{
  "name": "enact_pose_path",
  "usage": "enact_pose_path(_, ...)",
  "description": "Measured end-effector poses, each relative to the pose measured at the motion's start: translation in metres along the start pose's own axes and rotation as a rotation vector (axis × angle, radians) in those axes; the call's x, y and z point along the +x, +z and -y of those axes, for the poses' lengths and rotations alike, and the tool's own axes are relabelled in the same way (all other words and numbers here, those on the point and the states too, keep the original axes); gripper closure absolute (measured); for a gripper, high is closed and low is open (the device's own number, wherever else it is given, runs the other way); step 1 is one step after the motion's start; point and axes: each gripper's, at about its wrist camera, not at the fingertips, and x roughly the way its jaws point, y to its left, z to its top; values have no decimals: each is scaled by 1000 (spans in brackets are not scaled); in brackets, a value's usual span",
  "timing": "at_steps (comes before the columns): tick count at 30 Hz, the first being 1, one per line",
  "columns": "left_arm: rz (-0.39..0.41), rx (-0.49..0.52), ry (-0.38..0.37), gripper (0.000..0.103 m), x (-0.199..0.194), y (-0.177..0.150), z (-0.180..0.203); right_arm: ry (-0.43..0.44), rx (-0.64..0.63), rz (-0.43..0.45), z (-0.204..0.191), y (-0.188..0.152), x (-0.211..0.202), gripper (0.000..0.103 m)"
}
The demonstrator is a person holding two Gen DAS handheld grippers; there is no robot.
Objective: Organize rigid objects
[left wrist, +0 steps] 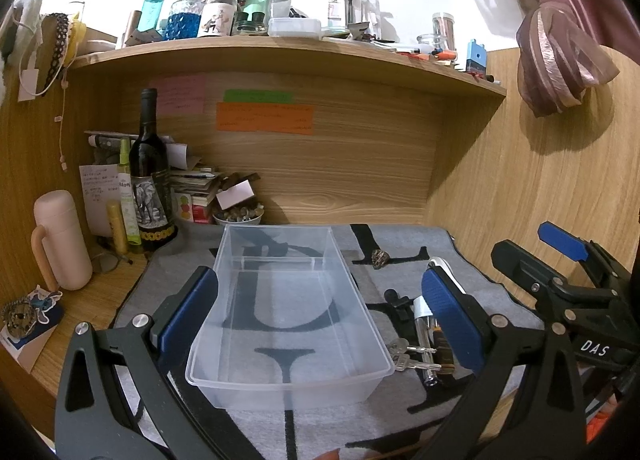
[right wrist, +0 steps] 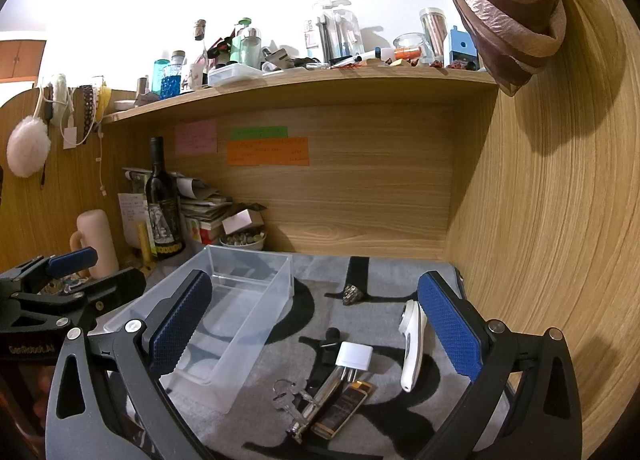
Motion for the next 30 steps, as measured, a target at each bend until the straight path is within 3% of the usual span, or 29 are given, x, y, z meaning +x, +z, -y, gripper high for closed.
enact_pose_path(30, -11, 4, -34, 0, 7, -2, -1, 5, -13, -6, -1, -1, 6, 0)
